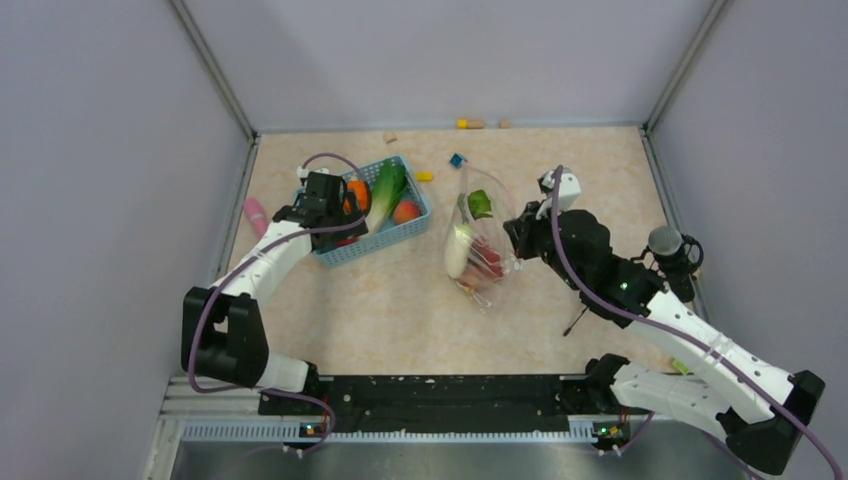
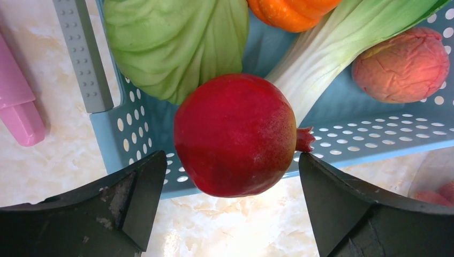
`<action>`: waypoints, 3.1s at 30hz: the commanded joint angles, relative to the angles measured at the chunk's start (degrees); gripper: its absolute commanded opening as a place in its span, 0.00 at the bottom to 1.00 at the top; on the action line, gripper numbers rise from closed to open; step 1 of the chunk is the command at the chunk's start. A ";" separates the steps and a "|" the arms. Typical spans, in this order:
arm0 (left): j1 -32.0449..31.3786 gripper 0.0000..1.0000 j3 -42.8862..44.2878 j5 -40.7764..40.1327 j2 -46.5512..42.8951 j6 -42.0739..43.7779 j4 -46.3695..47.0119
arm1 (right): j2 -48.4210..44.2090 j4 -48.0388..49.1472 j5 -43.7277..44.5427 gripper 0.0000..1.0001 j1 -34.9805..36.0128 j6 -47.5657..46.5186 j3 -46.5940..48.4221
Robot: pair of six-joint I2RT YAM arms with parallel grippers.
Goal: Place the food in the zip-top bag and seal the zipper
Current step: Pick up the fake fruit from the bin, then place the fake fruit in the zipper food storage bag.
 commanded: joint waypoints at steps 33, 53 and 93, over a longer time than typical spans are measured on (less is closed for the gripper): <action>0.54 0.38 6.31 13.73 -7.77 3.18 0.55 | 0.69 1.06 -1.28 0.00 -0.94 -0.57 1.18; -18.42 0.36 17.03 40.28 -15.25 4.67 15.67 | -1.47 2.99 -8.89 0.00 -0.94 1.14 1.10; -34.55 0.98 29.64 18.91 -3.19 22.94 -3.00 | -1.66 3.04 -11.33 0.00 -0.94 1.24 1.45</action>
